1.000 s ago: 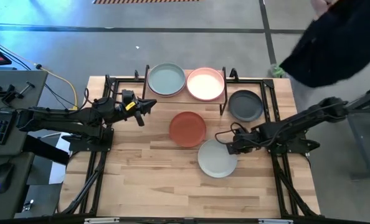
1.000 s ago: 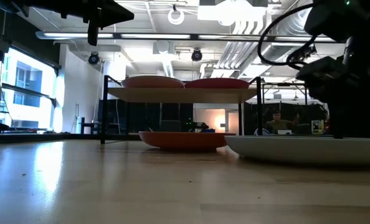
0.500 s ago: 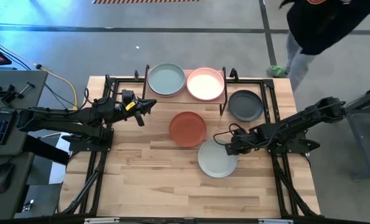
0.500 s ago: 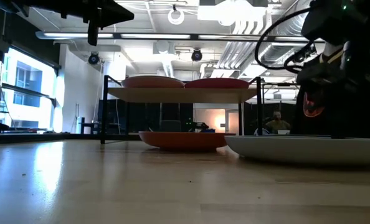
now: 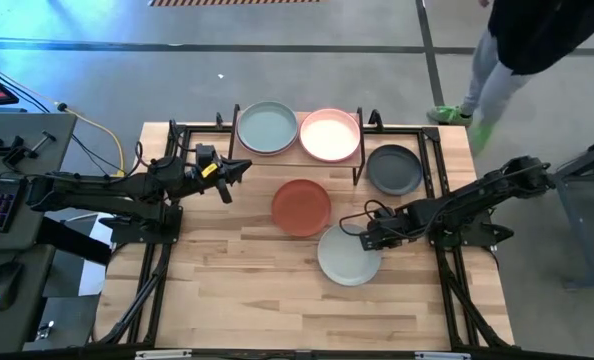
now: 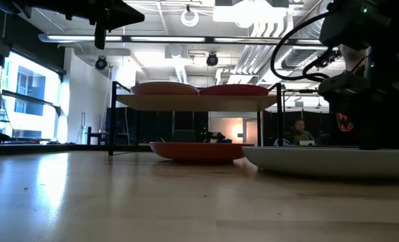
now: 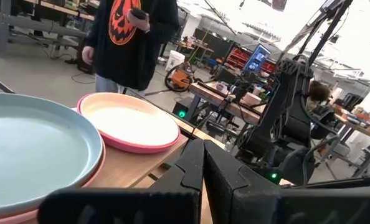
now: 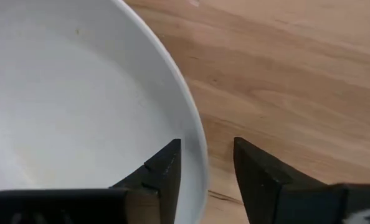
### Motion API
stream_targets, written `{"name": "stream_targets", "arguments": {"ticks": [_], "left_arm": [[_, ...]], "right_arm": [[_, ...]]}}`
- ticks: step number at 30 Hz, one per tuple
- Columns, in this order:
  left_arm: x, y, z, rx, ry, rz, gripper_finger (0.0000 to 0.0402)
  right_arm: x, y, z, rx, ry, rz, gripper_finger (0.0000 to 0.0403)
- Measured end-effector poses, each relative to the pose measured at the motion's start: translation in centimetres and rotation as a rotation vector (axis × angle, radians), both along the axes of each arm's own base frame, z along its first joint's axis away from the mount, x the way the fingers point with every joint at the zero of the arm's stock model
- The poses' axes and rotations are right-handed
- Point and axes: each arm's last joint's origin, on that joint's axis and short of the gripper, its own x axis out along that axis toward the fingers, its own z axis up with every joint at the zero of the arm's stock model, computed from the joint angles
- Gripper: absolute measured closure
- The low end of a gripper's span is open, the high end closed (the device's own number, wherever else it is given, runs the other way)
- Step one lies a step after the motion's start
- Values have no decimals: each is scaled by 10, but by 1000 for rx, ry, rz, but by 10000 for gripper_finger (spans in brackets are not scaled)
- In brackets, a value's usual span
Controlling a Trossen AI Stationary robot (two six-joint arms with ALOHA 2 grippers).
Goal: Place and stack plates onto a shelf
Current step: Stack the white plate on top of the light blue plate
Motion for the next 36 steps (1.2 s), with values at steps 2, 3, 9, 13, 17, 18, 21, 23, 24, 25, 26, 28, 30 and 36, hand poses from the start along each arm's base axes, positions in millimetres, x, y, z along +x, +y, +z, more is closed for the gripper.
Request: {"name": "stream_targets", "arguments": {"ticks": [2,3,9,13,17,18,21,23,24,25,26,28,30,36], "left_arm": [[0,0,0,6,3,0,401],[0,0,0,6,3,0,401],[0,0,0,7,3,1,401],[0,0,0,7,3,1,401],[0,0,0,8,3,-5,401],[0,0,0,8,2,-7,401],[0,0,0,8,2,-8,402],[0,0,0,18,6,-8,402],[0,0,0,31,11,-12,401],[0,-1,1,46,17,-22,401],[0,-1,2,63,19,-35,401],[1,-2,6,95,19,-57,401],[1,-2,8,119,21,-59,401],[1,-2,9,156,33,-50,401]], "right_arm": [[0,0,1,0,-4,2,302],[0,0,0,-1,0,3,315],[0,0,0,-7,3,14,395],[0,0,0,-6,1,20,390],[0,1,1,13,0,40,400],[0,1,1,22,-1,49,400],[-1,2,4,59,-6,80,401],[-2,3,7,76,-19,101,402],[-1,3,11,76,-25,113,402],[-1,3,15,74,-29,123,402],[0,3,21,70,-42,139,403],[2,4,33,62,-51,166,403],[3,4,45,48,-41,198,403],[8,5,65,35,-56,257,403]]}}
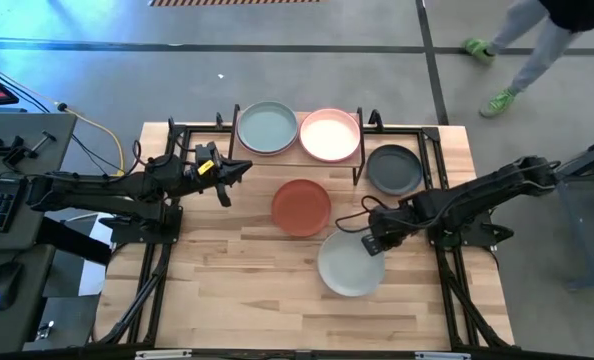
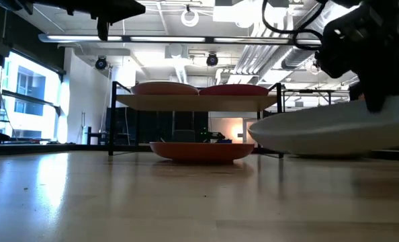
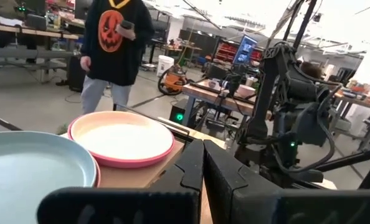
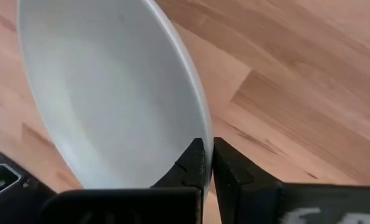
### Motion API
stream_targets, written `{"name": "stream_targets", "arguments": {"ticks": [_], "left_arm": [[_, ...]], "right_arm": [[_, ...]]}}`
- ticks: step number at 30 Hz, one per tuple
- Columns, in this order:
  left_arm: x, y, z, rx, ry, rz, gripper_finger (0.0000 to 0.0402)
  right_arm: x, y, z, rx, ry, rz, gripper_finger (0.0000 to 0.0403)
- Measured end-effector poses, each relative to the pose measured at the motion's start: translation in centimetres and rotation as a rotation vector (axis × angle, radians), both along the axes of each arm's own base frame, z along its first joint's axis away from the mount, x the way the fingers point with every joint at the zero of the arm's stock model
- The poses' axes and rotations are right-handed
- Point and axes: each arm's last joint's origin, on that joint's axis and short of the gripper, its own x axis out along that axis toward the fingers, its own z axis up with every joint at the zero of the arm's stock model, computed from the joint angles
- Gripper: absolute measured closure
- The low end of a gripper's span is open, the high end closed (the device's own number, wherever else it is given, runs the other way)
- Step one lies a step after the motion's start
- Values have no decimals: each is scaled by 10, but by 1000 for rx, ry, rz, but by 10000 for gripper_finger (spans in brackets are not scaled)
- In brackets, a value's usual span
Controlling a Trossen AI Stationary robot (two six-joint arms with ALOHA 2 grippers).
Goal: Place and stack plates onto a shelf
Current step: Stack the white plate on top of the light blue plate
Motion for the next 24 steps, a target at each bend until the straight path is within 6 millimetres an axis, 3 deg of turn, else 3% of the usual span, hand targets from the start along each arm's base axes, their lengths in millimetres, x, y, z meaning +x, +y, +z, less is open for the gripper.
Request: {"name": "stream_targets", "arguments": {"ticks": [6,12,19,24], "left_arm": [[0,0,0,7,2,0,392],[0,-1,6,42,5,-32,369],[12,-5,35,221,45,-104,313],[33,-11,45,338,234,-163,258]], "right_arm": [[8,5,17,84,-64,88,403],[15,0,47,188,-181,203,403],[13,-31,78,154,-261,151,403],[15,-54,98,99,-329,117,403]]}}
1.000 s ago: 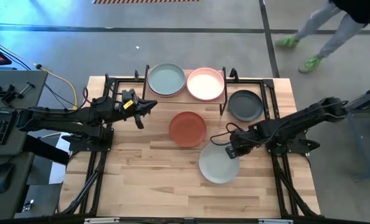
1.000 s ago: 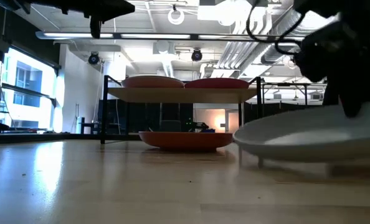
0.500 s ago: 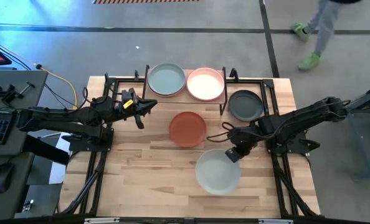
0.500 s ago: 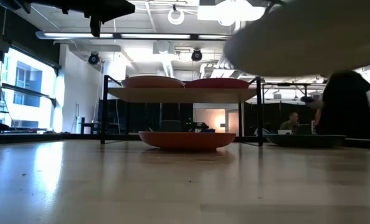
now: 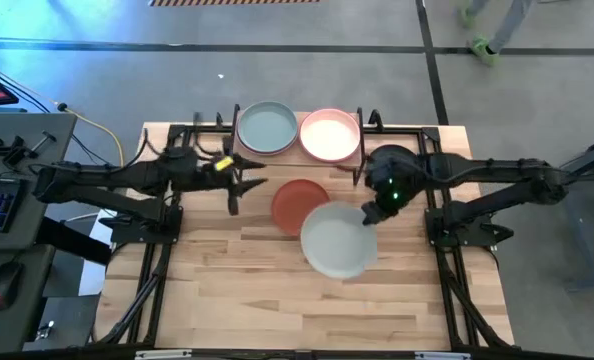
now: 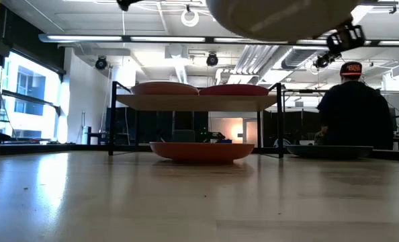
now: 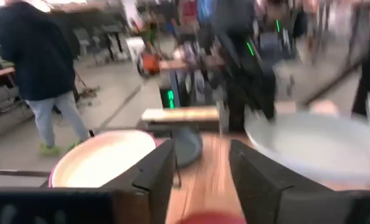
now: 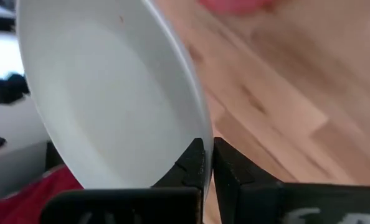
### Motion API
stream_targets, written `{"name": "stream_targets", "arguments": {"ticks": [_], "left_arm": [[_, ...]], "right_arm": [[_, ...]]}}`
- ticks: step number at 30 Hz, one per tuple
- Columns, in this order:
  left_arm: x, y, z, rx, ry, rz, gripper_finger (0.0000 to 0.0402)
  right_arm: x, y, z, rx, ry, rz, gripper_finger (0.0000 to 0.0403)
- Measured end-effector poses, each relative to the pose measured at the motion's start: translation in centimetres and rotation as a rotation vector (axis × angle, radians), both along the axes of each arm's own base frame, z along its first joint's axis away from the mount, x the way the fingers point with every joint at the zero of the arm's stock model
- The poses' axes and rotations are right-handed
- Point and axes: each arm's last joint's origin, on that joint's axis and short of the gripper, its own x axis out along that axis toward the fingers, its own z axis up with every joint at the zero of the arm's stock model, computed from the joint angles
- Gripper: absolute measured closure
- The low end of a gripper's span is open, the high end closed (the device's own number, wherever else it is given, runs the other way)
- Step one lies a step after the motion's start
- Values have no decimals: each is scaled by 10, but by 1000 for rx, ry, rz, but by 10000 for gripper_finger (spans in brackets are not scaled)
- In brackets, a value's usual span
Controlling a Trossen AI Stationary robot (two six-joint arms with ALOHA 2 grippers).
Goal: Place and stack plates onto a shelf
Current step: Stack the white plate on top of the light blue plate
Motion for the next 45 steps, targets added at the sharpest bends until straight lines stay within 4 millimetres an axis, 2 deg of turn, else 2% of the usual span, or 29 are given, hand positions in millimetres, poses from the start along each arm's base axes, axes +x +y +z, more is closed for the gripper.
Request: {"name": "stream_targets", "arguments": {"ticks": [7,14,22,26,31,35,45], "left_arm": [[28,-17,4,250,268,-121,203],[41,-34,14,468,296,-180,181],[67,-54,-12,804,411,-288,181],[84,-61,-21,924,401,-260,181],[97,-66,-22,995,339,-215,181],[102,-68,-26,1006,311,-276,185],[118,-68,-44,1094,346,-310,186]], "right_arm": [[-1,-22,21,-39,-73,-47,403],[-2,-31,22,-41,-74,-83,403],[-3,-36,23,-24,-73,-108,403],[-3,-36,23,-15,-70,-119,403],[-3,-36,22,-12,-64,-122,403],[-3,-36,23,-9,-67,-123,403],[-3,-35,23,75,-51,-141,403]]}}
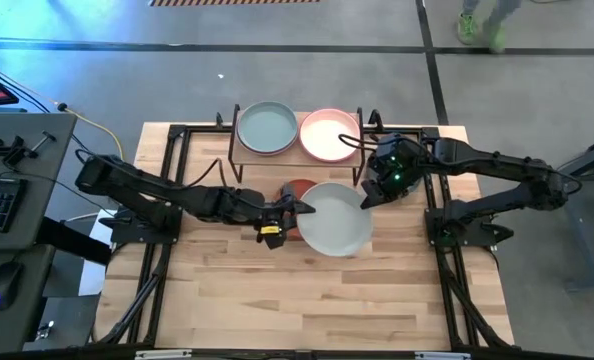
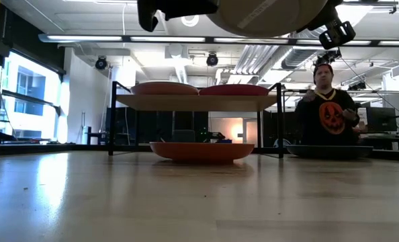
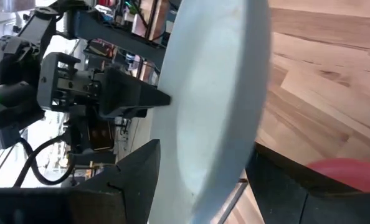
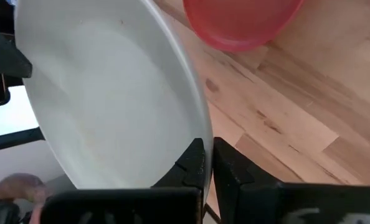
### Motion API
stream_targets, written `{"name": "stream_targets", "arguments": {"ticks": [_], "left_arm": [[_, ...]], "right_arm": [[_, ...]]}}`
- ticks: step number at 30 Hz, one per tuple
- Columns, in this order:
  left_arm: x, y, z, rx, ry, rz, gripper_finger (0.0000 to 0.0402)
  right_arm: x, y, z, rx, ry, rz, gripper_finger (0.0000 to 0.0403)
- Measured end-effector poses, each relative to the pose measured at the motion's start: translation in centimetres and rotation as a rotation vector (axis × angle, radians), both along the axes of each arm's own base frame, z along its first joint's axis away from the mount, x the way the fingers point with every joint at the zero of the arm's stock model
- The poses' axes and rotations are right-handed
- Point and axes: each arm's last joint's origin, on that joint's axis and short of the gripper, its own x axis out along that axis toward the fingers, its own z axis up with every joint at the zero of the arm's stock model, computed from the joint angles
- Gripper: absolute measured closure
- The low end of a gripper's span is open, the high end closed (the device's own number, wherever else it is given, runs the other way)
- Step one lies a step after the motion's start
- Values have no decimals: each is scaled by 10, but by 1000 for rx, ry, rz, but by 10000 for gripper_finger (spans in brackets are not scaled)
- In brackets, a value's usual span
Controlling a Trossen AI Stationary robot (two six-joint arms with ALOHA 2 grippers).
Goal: Place and stack plates onto a shelf
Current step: Stack the white plate on top of the light blue plate
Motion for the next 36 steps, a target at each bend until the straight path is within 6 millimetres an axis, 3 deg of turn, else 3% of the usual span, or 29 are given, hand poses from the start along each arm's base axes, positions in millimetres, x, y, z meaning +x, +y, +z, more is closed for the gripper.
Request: {"name": "stream_targets", "arguments": {"ticks": [7,19,25,36], "left_arm": [[5,-1,-6,29,8,-9,200],[4,-2,-10,46,33,-2,366],[4,-2,-12,50,52,-2,376],[4,1,-9,119,38,65,374]], "right_arm": [[0,1,0,25,-2,11,403],[0,1,2,40,-15,19,402],[1,1,2,38,-19,19,397],[-11,-2,10,-75,-65,-13,265]]}}
